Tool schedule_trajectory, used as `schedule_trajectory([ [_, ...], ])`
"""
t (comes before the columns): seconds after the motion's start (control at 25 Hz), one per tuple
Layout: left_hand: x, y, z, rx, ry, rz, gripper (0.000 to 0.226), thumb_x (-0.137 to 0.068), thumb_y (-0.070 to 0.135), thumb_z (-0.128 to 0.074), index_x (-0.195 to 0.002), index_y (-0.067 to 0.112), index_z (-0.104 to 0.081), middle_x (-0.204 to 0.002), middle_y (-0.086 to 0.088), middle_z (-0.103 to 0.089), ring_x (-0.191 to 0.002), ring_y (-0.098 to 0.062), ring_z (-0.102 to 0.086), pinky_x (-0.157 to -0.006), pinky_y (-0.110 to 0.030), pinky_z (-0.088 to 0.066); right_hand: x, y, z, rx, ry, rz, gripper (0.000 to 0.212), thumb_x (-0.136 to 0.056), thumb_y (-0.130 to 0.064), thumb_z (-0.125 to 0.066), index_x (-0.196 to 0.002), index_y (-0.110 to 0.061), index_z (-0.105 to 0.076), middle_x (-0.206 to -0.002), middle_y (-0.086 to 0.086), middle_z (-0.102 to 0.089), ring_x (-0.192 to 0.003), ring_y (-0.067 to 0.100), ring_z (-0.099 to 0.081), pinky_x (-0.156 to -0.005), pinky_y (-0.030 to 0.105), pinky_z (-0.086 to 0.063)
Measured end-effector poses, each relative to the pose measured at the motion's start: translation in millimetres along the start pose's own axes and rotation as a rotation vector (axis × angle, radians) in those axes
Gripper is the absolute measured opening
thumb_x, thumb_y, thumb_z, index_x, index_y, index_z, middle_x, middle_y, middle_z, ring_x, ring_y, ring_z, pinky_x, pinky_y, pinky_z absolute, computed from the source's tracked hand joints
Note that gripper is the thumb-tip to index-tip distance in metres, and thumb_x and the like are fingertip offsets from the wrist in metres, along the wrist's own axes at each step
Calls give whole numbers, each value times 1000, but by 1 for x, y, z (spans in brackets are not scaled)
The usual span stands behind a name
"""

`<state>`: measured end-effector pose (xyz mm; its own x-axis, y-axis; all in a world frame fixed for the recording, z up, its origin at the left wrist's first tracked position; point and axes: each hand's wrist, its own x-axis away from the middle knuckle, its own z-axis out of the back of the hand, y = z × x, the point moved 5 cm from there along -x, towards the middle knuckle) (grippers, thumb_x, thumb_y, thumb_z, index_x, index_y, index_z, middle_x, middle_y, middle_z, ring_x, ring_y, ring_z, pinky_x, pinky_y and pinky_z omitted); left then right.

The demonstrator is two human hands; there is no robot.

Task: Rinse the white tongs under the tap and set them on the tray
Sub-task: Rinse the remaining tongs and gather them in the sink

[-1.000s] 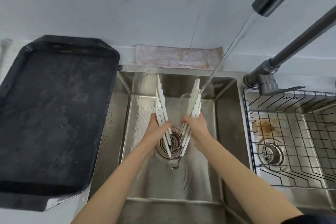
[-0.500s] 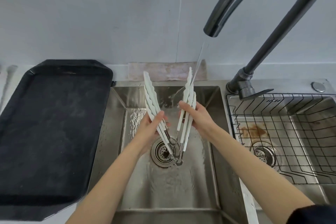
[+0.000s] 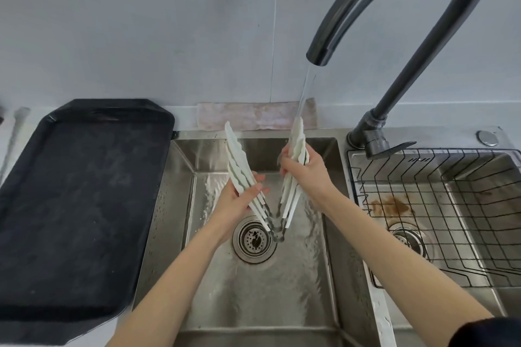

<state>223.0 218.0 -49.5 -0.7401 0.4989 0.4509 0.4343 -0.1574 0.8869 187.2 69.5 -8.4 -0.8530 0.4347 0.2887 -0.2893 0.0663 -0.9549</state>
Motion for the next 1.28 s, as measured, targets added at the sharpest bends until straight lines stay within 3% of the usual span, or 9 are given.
schedule_trajectory([
  [0.08, 0, 4, -5, -83, -35, -9, 35, -88, 13, -58, -122, 11, -49, -114, -2, -65, -103, -18, -66, -93, -41, -52, 3, 9, 9, -44, 42, -56, 23, -83, 0, -54, -76, -22, -54, -63, -1, -53, -54, 9, -53, -60, 20, -49],
  [0.2, -2, 13, -22, -200, -127, -27, 32, -86, 19, -62, -114, 23, -48, -100, 5, -67, -88, -8, -70, -82, -30, -55, 10, 29, 27, -211, 133, -186, 25, -81, 4, -47, -78, -20, -54, -55, 0, -48, -52, 14, -47, -58, 27, -44],
  [0.32, -9, 32, -38, -23, -109, -56, 27, -85, 21, -63, -102, 37, -49, -88, 3, -66, -64, -6, -69, -71, -29, -58, 16, 41, 34, -375, 125, -273, 22, -85, 3, -43, -82, -16, -52, -50, -2, -43, -46, 11, -43, -56, 26, -42],
  [0.52, -20, 64, -60, -110, -58, -211, 13, -88, 27, -59, -99, 24, -53, -72, 2, -60, -43, -1, -55, -48, -18, -49, 19, 47, 41, -567, 175, -268, 23, -88, 3, -42, -80, -16, -51, -50, -4, -41, -40, 7, -41, -52, 23, -41],
  [0.76, -32, 79, -77, -157, -29, -181, 15, -89, 26, -57, -100, 18, -51, -75, 3, -59, -60, -8, -60, -54, -14, -54, 17, 37, 55, -551, 284, -235, 22, -86, 1, -44, -82, -19, -53, -56, -1, -44, -46, 10, -44, -53, 26, -41],
  [1.04, -34, 72, -64, -186, 154, -205, 8, -91, 18, -51, -89, 10, -53, -61, 1, -50, -47, -6, -50, -40, -5, -40, 18, 19, 53, -304, 327, -183, 25, -81, 2, -47, -76, -21, -55, -56, 0, -43, -49, 13, -40, -55, 27, -39],
  [1.12, -35, 67, -56, -180, 196, -195, 20, -91, 31, -51, -82, 14, -56, -62, 1, -55, -46, -2, -55, -50, -13, -49, 19, 9, 50, -222, 352, -158, 23, -81, -1, -49, -75, -23, -54, -57, -2, -42, -49, 12, -39, -54, 26, -37],
  [1.2, -38, 59, -46, -198, 238, -123, 29, -90, 43, -50, -75, 19, -57, -64, 1, -61, -56, -11, -60, -64, -26, -54, 19, -1, 46, -131, 359, -113, 19, -81, -5, -53, -75, -23, -53, -57, -3, -44, -47, 11, -40, -52, 25, -37],
  [1.28, -40, 50, -36, -56, 230, -11, 30, -87, 45, -53, -81, 17, -58, -69, -2, -63, -62, -16, -62, -64, -29, -55, 16, -9, 41, -80, 346, -85, 18, -81, -7, -56, -75, -23, -53, -59, -3, -46, -48, 12, -42, -52, 24, -38],
])
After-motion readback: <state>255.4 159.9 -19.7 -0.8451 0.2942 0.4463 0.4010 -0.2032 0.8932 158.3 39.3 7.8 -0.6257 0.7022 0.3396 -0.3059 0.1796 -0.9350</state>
